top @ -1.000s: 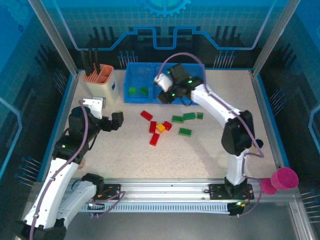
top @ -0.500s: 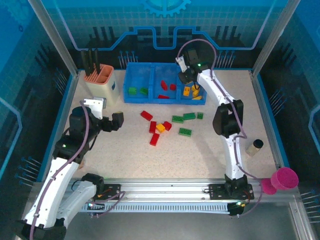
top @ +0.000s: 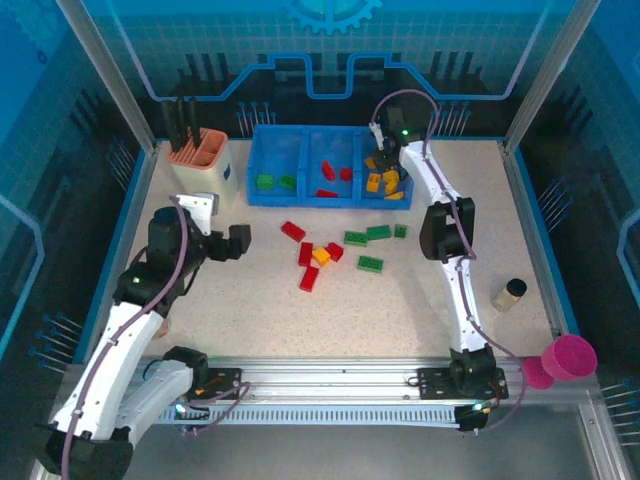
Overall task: Sort the legos into containers by color
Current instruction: Place the lego in the container, then pick up the lego from the center of the table.
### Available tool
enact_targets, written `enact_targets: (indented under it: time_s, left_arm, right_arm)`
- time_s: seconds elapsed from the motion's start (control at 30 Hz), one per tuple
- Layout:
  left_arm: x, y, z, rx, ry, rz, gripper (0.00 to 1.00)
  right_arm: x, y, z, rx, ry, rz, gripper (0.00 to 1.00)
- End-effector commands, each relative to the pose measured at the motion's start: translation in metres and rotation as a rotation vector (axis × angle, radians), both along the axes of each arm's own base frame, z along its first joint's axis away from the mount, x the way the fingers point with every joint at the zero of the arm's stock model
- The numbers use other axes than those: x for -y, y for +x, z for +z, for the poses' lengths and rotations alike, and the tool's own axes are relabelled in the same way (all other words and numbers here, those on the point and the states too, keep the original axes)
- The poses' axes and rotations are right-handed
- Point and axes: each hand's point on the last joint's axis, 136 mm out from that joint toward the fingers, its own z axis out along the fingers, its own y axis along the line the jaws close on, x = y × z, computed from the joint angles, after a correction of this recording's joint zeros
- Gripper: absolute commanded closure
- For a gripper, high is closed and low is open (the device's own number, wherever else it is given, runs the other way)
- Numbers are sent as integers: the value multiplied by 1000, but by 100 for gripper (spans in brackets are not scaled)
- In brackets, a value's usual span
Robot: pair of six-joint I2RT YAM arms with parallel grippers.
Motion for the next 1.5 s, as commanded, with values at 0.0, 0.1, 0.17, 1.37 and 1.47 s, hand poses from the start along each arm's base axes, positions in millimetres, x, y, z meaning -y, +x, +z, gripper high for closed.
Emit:
enact_targets:
  time_s: [0.0,0.1,0.17,1.37,1.47]
  left_arm:
    - [2,1,7,16,4,-29,1]
    - [3,3,5,11,4,-29,1]
    - [4,4,3,3,-1,-34,1]
    - [16,-8,21,59,-80,-85,1]
    - [17,-8,22,63,-87,-90,1]
  right_arm:
    - [-4,5,-2,12,7,-2,62]
    - [-5,5,0,16,14,3,57]
    - [-7,4,7,24,22,8,55]
    - [-189,-305,14,-487,444,-74,48]
    - [-193,-319,0,-516,414,-74,48]
